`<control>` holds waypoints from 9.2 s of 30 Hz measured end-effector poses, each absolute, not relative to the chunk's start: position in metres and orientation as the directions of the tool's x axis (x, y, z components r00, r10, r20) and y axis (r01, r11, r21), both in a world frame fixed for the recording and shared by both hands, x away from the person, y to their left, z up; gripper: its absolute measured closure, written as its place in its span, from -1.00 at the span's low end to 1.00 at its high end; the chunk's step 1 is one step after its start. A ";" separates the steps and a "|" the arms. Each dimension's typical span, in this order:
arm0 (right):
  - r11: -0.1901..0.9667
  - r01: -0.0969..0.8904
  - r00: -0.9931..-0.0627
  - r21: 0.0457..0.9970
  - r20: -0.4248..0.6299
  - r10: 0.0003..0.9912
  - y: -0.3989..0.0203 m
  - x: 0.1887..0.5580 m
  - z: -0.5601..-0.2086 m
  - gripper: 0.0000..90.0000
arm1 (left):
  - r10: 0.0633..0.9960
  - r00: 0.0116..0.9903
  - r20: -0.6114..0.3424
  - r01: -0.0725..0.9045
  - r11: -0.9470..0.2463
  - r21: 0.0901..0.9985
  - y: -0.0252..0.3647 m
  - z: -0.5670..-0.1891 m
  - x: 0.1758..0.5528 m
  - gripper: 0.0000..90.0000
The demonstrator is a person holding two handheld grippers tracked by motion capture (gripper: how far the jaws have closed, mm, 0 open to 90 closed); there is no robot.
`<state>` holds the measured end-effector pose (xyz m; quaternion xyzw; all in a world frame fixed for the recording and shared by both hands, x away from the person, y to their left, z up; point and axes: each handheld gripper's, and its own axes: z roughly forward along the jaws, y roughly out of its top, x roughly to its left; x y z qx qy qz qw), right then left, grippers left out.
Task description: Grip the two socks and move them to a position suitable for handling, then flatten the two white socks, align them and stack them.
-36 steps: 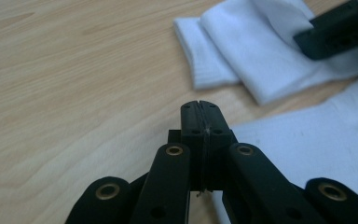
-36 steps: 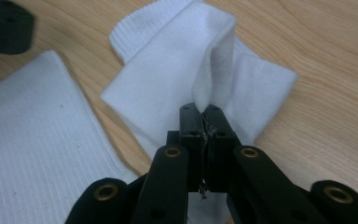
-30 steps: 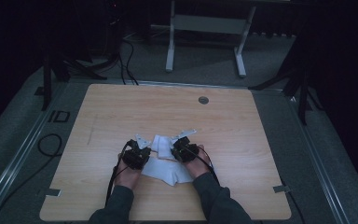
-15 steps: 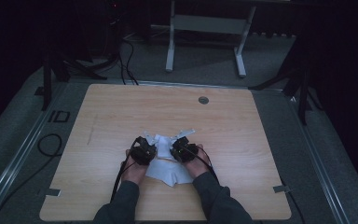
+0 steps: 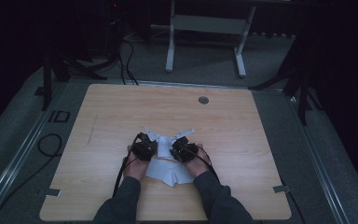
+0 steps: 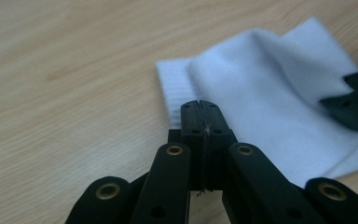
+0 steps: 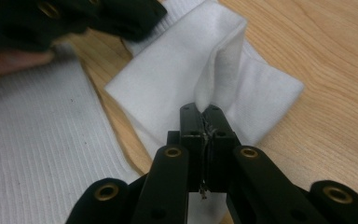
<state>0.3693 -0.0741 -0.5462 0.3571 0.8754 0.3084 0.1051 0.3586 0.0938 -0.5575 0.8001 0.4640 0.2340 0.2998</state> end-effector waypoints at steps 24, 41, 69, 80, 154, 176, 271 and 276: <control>0.457 0.558 -0.661 0.692 0.038 0.749 -0.162 0.369 -0.501 0.95 | 0.887 0.456 0.078 0.607 -0.373 0.702 0.096 -0.559 0.358 1.00; 0.383 0.658 -0.545 0.648 0.060 0.836 -0.237 0.370 -0.525 0.95 | 0.884 0.465 0.056 0.609 -0.365 0.704 0.099 -0.558 0.356 0.99; 0.481 0.599 -0.613 0.640 -0.019 0.790 -0.228 0.383 -0.499 0.37 | 0.883 0.468 -0.025 0.609 -0.302 0.733 0.142 -0.539 0.308 0.43; 0.584 0.509 -0.719 0.632 -0.061 0.692 -0.171 0.393 -0.488 0.31 | 0.890 0.455 -0.023 0.571 -0.271 0.775 0.152 -0.533 0.292 0.41; 0.668 0.401 -0.853 0.626 -0.011 0.522 -0.091 0.417 -0.482 0.86 | 0.897 0.441 -0.020 0.592 -0.274 0.758 0.152 -0.540 0.295 0.38; 0.586 0.245 -0.852 0.772 -0.118 0.511 -0.139 0.368 -0.389 0.86 | 0.898 0.440 -0.019 0.596 -0.276 0.754 0.152 -0.541 0.295 0.38; 0.676 0.435 -0.868 0.594 0.079 0.490 -0.034 0.327 -0.535 0.31 | 0.880 0.475 -0.018 0.586 -0.300 0.753 0.153 -0.535 0.281 0.46; 0.676 0.418 -0.874 0.607 0.064 0.482 -0.035 0.323 -0.531 0.81 | 0.884 0.467 -0.014 0.575 -0.291 0.764 0.155 -0.533 0.280 0.51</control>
